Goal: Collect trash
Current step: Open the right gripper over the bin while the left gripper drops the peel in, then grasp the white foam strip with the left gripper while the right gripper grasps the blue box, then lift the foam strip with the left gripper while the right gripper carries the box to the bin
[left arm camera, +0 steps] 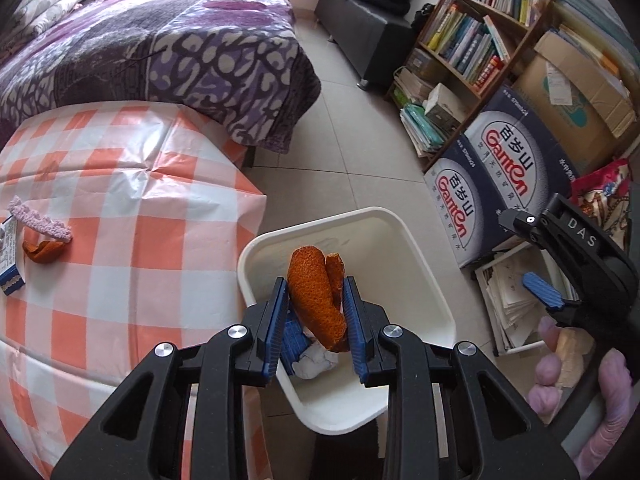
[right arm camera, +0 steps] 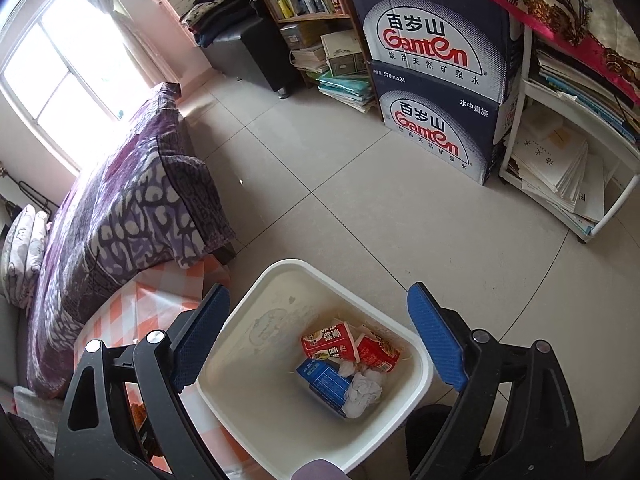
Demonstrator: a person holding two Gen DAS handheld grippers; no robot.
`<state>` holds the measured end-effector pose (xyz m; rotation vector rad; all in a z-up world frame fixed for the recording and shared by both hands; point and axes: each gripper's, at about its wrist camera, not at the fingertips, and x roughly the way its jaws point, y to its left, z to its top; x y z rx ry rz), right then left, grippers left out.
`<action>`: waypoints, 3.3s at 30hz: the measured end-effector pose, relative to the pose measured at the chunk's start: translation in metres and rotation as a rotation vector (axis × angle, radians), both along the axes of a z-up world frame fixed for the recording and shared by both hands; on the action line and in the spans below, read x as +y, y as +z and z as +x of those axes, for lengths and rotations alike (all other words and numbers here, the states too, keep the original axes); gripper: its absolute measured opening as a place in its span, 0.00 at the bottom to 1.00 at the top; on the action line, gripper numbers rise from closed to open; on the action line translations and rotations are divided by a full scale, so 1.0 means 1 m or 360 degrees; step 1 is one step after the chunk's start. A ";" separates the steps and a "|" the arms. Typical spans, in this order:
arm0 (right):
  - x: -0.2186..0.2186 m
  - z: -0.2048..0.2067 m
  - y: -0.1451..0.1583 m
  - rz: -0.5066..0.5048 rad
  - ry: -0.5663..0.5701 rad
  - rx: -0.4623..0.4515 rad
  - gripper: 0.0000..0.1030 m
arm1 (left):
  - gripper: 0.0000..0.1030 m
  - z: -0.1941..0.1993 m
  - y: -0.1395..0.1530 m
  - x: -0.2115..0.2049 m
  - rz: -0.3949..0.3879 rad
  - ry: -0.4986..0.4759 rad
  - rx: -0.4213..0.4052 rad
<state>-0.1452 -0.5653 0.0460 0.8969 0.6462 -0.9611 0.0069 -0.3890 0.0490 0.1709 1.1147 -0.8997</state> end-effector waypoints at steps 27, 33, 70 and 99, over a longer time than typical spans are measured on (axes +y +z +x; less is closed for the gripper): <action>0.077 0.105 -0.021 0.0061 0.0383 0.0157 0.88 | 0.62 0.105 -0.055 0.112 0.0675 0.0242 -0.0225; 0.103 0.132 -0.029 0.0046 0.0517 0.0224 0.88 | 0.62 0.175 -0.057 0.179 0.0908 0.0388 -0.0299; 0.379 0.343 -0.075 -0.0089 0.1804 0.0252 0.87 | 0.10 0.270 -0.012 0.369 0.0477 0.0899 -0.0220; 0.400 0.341 -0.012 -0.0408 0.1829 0.0055 0.52 | 0.10 0.248 0.048 0.406 0.0215 0.1218 -0.0331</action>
